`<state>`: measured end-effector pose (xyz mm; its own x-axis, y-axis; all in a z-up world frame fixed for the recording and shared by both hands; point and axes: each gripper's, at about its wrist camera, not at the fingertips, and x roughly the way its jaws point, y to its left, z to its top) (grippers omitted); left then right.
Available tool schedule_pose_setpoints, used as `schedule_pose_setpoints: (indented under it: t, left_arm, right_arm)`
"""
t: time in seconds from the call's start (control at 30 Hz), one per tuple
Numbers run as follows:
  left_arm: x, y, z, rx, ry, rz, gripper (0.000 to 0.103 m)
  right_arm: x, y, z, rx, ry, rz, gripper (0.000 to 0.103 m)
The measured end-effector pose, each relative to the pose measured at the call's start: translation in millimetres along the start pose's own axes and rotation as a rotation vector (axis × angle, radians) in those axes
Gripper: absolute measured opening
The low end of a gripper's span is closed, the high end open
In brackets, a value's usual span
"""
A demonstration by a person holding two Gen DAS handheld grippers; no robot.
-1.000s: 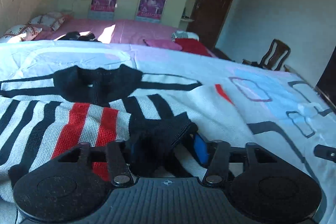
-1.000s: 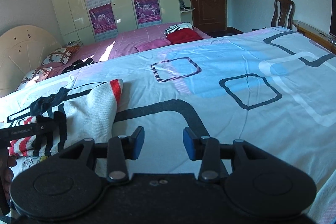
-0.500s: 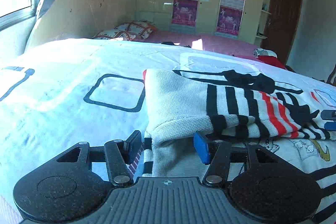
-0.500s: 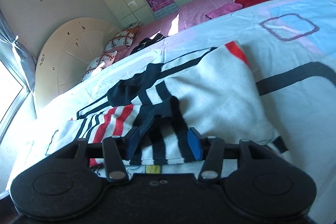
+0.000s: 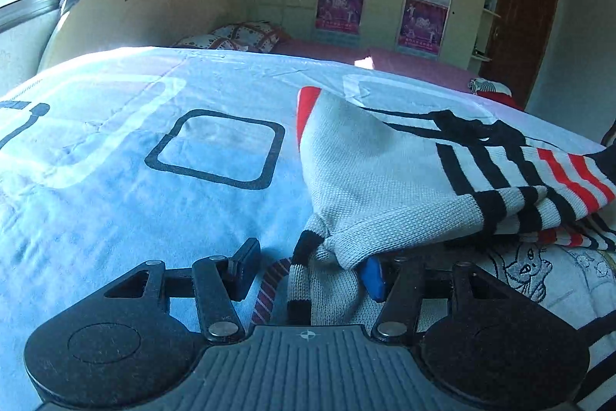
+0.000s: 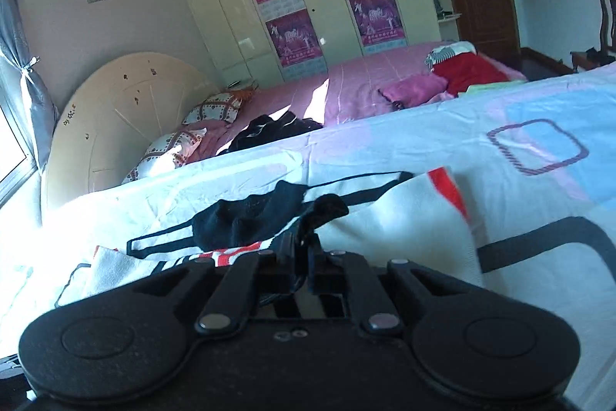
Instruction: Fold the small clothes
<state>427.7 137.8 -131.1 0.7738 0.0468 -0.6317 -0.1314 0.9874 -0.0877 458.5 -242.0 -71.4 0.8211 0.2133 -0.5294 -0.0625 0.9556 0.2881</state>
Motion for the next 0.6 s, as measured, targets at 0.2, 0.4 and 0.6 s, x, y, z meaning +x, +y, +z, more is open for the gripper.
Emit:
schedule_pose_setpoints:
  t: [0.2,0.4,0.6]
  left_arm:
    - [-5,2,3,-0.028,-0.023,-0.009,0.055]
    - [-1,7,7,-0.036,0.029,-0.047,0.055]
    - [-40,23,10,-0.07,-0.02,-0.079,0.055]
  right_arm:
    - [27,-16,-24,-0.018,0.146,-0.035,0.007]
    - [24,-13,-23,-0.062,0.106,-0.049,0.007]
    - [11,-14,-18,-0.065,0.083,-0.046,0.025]
